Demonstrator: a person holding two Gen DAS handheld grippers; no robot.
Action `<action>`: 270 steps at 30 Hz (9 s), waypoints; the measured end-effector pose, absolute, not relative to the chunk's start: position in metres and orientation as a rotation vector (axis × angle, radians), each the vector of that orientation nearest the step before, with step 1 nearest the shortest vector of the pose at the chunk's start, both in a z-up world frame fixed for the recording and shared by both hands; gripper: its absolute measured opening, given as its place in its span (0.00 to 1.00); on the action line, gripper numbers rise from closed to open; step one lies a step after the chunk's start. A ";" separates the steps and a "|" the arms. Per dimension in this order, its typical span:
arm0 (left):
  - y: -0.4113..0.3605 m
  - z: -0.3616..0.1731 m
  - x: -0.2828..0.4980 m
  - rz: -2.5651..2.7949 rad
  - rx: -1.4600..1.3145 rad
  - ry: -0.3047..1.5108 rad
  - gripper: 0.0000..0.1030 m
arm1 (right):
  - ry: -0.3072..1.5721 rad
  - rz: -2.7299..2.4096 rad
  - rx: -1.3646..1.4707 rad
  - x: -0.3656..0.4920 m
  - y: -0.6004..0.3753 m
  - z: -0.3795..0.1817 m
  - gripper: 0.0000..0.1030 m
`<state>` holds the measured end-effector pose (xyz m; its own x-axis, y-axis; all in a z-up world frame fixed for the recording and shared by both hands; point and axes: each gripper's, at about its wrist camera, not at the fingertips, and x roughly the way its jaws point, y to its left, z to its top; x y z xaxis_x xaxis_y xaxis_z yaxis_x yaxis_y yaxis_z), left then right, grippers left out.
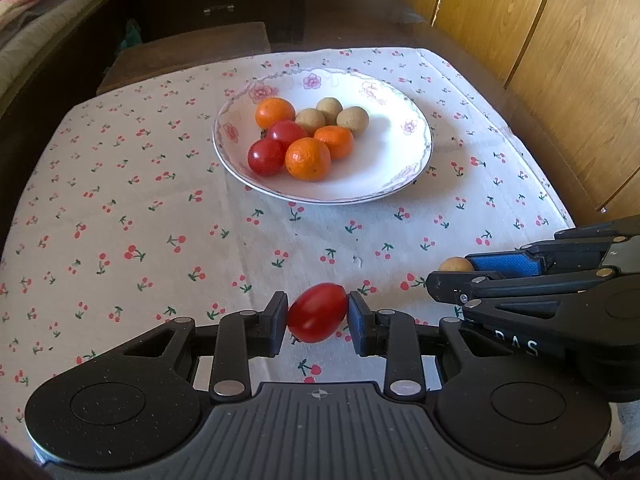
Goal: Organize fruits
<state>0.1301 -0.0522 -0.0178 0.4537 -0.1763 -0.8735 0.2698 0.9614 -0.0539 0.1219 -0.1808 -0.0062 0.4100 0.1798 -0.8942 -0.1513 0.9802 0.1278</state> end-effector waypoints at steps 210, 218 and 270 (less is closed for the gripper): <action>-0.047 0.027 0.115 -0.001 0.112 0.812 1.00 | 0.937 0.120 0.142 0.099 -0.206 0.043 0.41; -0.047 0.030 0.097 -0.017 0.104 0.800 1.00 | 0.923 0.126 0.150 0.080 -0.204 0.047 0.41; -0.035 0.027 0.037 -0.024 0.085 0.869 1.00 | 0.951 0.128 0.147 0.010 -0.195 0.040 0.45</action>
